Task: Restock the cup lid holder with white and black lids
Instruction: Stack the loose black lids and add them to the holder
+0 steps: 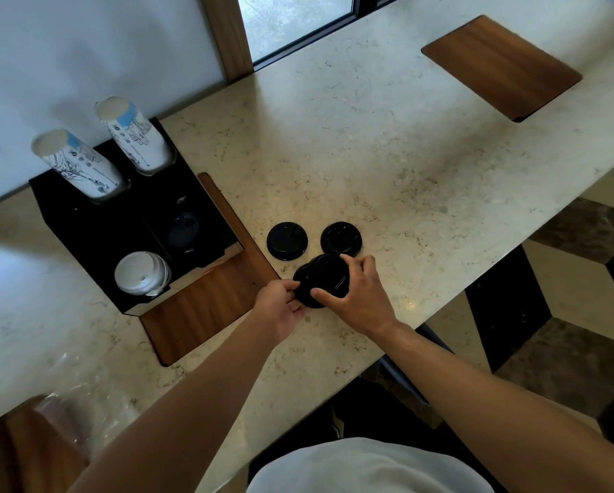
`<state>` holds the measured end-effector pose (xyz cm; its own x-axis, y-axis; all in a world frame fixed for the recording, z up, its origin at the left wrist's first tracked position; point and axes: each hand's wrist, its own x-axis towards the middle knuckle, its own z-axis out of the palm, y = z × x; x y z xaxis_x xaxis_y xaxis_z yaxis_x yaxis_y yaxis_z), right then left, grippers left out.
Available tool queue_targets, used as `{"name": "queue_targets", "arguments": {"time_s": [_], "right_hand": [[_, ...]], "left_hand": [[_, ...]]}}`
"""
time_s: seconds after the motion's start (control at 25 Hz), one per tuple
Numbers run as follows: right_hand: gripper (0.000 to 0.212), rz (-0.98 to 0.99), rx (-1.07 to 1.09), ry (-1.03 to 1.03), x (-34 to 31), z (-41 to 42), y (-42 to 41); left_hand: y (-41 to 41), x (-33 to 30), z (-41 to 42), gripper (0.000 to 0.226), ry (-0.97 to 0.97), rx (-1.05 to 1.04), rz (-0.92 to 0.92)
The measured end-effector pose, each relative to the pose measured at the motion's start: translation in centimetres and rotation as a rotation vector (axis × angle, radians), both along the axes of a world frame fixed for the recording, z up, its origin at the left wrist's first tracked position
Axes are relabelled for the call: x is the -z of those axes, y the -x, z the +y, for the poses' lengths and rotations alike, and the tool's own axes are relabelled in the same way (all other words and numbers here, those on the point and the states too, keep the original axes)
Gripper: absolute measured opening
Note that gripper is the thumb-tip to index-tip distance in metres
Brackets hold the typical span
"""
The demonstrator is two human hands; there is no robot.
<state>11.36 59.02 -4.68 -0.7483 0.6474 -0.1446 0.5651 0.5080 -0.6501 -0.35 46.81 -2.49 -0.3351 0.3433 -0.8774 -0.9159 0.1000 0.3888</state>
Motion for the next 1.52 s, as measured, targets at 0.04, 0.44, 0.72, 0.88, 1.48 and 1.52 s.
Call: {"name": "queue_targets", "arguments": {"time_s": [0.04,0.44,0.72,0.88,1.48,1.52], "right_hand": [[0.100,0.001,-0.004,-0.015,-0.2,-0.3,0.4],[0.100,-0.106,0.076,-0.144,-0.3,-2.1,1.5],[0.109,-0.154,0.001,-0.162,0.3,-1.5,1.4],[0.075,-0.086,-0.006,-0.127,1.2,0.9,1.7],[0.091,-0.315,-0.401,-0.162,2.3,8.7,7.2],[0.088,-0.303,-0.368,-0.161,2.2,8.8,7.0]], "left_hand": [[-0.1,-0.1,0.0,0.023,-0.016,-0.002,-0.012],[-1.2,-0.5,-0.2,0.025,-0.142,-0.136,-0.076],[-0.5,-0.5,0.3,0.031,-0.084,-0.087,-0.003],[0.5,-0.2,0.2,0.033,-0.059,-0.125,0.012],[2.9,1.4,-0.2,0.036,0.046,-0.224,0.002],[3.0,1.5,-0.2,0.036,0.042,-0.226,0.004]]}}
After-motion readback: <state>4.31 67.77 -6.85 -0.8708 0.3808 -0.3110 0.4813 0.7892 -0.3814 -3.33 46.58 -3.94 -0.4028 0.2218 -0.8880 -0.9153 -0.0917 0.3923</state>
